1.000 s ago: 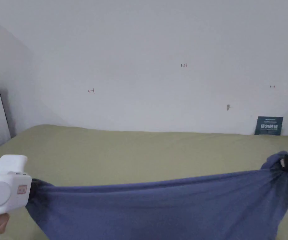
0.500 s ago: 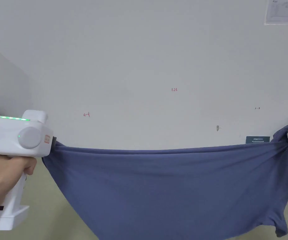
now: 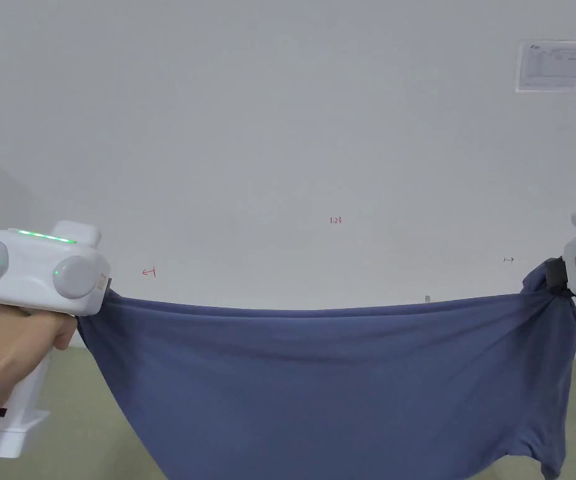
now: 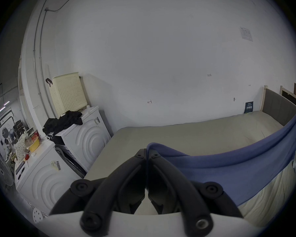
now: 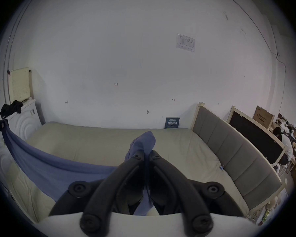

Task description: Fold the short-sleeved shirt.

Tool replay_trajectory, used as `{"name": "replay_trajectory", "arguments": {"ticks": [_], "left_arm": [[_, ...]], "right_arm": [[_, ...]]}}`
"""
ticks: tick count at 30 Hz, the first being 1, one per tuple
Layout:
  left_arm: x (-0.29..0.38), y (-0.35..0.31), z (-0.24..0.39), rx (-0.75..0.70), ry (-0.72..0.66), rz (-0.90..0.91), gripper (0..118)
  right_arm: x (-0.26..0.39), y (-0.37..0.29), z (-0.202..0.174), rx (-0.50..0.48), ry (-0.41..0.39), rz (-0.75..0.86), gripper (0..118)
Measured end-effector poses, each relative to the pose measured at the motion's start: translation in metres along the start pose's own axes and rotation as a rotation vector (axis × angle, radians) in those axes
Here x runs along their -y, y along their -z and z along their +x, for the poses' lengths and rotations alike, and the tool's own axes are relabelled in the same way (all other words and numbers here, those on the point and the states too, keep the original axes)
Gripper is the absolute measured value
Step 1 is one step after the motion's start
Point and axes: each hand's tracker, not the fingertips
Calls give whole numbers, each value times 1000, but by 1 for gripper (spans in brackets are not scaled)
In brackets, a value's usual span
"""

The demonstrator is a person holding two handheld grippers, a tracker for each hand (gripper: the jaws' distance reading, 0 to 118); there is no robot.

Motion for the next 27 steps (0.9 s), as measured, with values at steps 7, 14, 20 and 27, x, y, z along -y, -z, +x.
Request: {"name": "replay_trajectory", "arguments": {"ticks": [7,14,20,27], "left_arm": [[-26,60,22,-32,-23,-6,0],[-27,111,40,-42,-53,9,0],[2,155,52,-36,-60,-41,0],[86,173,61,32,-30,-144,0]], "right_arm": [[-18,66,-5,19,62,11,6],[-16,122,-13,34,54,5,6],[15,162,-22,32,28,-31,6],[104,181,-24,14,12,-151,6]]}}
